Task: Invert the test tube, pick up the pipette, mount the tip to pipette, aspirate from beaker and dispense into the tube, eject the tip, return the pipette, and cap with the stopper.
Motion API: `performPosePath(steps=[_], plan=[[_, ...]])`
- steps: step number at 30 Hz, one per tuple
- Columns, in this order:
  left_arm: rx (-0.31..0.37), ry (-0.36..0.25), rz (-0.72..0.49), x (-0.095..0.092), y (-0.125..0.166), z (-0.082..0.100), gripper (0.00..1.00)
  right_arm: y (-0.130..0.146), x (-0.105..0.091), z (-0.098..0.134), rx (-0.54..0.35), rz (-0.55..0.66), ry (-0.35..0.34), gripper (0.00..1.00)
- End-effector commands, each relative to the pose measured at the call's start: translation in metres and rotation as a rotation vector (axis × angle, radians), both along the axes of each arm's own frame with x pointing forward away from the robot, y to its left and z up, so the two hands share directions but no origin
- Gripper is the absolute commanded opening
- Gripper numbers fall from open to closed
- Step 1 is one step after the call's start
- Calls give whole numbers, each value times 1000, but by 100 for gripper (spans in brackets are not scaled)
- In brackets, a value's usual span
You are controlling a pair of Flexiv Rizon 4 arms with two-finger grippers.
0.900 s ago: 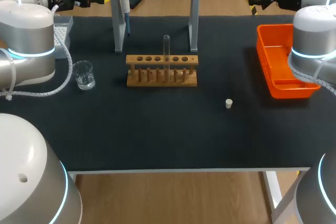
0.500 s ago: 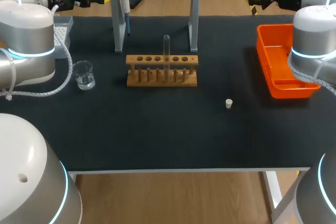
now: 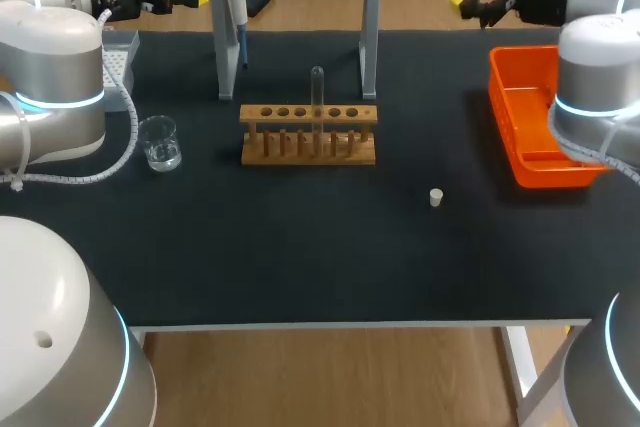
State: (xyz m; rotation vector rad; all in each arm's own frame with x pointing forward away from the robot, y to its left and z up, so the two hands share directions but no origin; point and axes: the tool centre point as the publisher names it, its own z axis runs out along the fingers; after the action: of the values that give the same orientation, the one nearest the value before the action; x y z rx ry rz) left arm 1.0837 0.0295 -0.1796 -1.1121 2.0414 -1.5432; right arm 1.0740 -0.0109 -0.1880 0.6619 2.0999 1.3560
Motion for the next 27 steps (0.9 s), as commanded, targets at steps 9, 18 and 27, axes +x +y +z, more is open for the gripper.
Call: performPosePath(steps=[9,18,27], plan=[[-3,-6,1,-1,0,-2,100,53,-115,-37,41,265,-10,100],[-3,-6,1,-1,0,-2,100,99,-162,-73,66,410,-12,100],[-3,-6,1,-1,0,-2,100,110,-167,-83,63,416,-24,100]])
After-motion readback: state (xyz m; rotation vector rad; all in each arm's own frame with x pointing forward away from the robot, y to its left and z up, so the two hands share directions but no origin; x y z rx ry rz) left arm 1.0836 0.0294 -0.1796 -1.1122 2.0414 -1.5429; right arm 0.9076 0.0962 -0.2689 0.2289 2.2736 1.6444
